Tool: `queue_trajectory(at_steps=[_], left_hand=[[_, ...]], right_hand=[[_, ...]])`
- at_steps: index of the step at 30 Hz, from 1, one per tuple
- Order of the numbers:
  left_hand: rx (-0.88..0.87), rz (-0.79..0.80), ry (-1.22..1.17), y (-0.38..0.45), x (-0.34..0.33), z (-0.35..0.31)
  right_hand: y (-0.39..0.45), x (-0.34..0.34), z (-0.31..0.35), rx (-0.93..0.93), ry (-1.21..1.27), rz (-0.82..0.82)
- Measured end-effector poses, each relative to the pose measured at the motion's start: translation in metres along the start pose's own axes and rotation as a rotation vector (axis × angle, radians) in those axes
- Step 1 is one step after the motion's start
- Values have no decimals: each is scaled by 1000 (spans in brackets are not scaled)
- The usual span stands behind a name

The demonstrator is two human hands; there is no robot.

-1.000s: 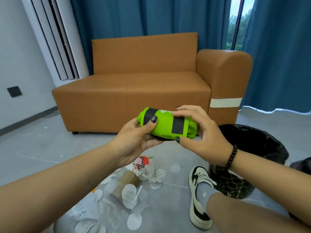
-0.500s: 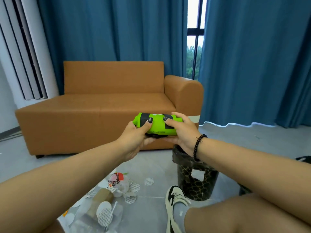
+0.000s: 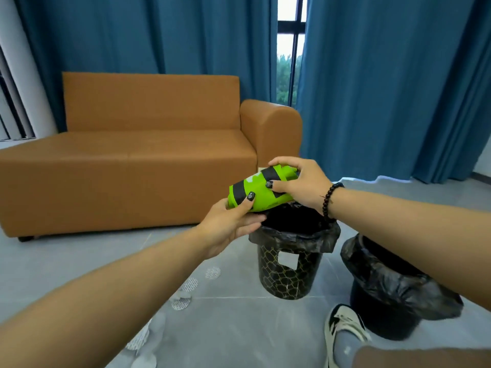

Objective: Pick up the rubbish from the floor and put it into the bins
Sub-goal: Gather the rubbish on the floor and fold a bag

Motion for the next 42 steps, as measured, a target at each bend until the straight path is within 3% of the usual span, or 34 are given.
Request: queue_trajectory(at_steps=[9, 15, 23, 30, 37, 42], left_hand=[[400, -148, 164, 78, 9, 102], [616, -134, 76, 118, -14, 154], [488, -239, 38, 133, 2, 166], [341, -211, -26, 43, 47, 160], [151, -215, -134, -32, 74, 164], [201, -245, -31, -51, 85, 177]], right_hand=[[55, 11, -97, -126, -361, -144], [88, -12, -161, -219, -493, -124], [93, -45, -190, -258, -499, 24], [73, -80, -167, -237, -577, 200], [29, -153, -154, -214, -787, 671], [10, -191, -178, -172, -908, 791]])
Point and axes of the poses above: each hand's wrist, its own y-axis towards the middle knuckle, its own x-axis out of the back of the hand, z = x × y, the point moved 5 cm from there along y, towards the middle knuckle
